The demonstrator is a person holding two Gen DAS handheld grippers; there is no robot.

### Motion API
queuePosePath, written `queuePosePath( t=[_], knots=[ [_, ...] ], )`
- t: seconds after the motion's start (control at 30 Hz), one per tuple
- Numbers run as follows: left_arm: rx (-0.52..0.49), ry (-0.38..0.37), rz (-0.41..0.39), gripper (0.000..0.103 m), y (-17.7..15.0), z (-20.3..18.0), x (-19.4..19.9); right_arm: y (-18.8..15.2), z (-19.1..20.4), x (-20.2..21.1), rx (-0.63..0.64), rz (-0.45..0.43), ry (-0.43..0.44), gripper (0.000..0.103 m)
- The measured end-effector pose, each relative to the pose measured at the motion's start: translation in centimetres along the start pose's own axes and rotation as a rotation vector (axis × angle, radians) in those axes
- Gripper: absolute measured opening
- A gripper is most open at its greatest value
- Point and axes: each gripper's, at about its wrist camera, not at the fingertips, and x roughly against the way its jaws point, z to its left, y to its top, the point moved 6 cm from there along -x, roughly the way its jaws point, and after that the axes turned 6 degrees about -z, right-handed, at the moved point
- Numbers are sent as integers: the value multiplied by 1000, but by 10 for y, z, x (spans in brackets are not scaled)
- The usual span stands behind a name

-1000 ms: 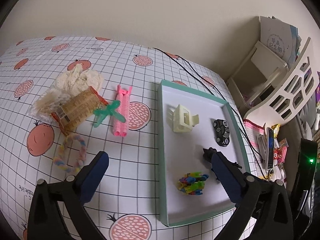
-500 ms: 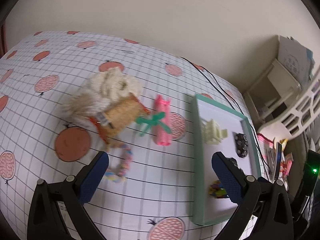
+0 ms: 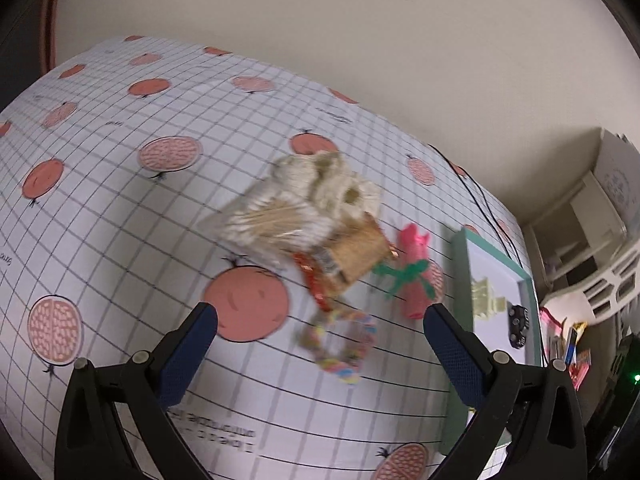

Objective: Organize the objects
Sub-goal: 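Move both tools toward the cotton-swab bag and pastel rope ring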

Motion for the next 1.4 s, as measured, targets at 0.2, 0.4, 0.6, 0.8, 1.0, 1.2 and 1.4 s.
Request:
queuePosePath(
  t=[0.2,0.4,0.6,0.8,1.0,1.2,1.4],
  knots=[
    [7,46,-3,103,5,22,1,-1,34,-8,30,-7,53,102],
    [25,62,-1,103,10,39,-5,-7,67,-24,83,10,90,102],
    [30,72,-10,103,20,47,-14,-10,89,-40,109,27,114,102],
    [64,58,-22,103,34,52,-25,-10,105,-56,116,41,137,102],
    [30,72,1,103,43,49,-42,-10,108,-72,102,65,142,102],
    [-30,90,20,103,48,39,-57,-10,104,-85,85,81,141,102],
    [-94,111,39,103,52,27,-75,-9,106,-88,123,70,131,102]
  ],
)
